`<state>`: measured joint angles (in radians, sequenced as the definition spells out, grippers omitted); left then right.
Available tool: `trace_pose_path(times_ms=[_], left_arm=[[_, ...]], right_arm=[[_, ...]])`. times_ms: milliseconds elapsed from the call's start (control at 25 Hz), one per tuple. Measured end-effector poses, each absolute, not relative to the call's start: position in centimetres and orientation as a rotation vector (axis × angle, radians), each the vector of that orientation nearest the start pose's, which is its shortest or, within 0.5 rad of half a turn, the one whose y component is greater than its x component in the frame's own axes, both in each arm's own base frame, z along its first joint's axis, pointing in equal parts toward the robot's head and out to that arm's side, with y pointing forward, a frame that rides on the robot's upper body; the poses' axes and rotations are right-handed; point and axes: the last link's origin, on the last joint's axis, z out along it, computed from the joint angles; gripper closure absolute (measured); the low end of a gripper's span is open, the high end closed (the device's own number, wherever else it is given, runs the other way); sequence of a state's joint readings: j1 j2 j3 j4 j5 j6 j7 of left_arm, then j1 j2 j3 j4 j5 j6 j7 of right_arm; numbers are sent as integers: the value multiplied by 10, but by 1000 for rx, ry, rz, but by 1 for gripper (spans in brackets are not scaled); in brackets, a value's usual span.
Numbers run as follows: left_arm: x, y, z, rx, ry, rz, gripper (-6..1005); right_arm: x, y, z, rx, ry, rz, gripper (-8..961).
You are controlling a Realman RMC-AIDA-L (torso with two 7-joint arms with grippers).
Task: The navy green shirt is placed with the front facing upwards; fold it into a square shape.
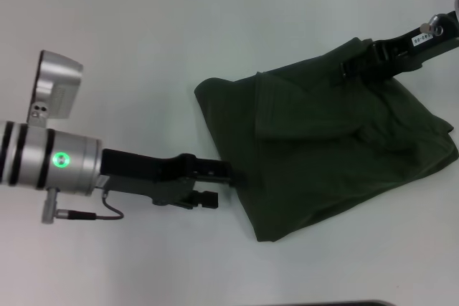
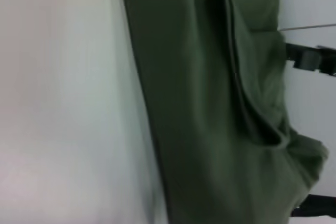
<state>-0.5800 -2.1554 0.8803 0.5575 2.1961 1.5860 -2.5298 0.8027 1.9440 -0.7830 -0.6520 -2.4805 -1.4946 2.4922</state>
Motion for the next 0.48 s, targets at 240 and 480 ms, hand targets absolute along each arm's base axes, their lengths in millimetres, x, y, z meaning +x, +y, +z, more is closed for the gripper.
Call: trace_pose_path(times_ms=[240,480], left_arm=[[-239,283,-91,-2451,-2353,-237,113],[-232,286,-97,-2471,-2339,-241,114]], right_arm=[[249,393,31,-2387,1715,-1,235],[250,393,31,-2387,1713,-3,235]])
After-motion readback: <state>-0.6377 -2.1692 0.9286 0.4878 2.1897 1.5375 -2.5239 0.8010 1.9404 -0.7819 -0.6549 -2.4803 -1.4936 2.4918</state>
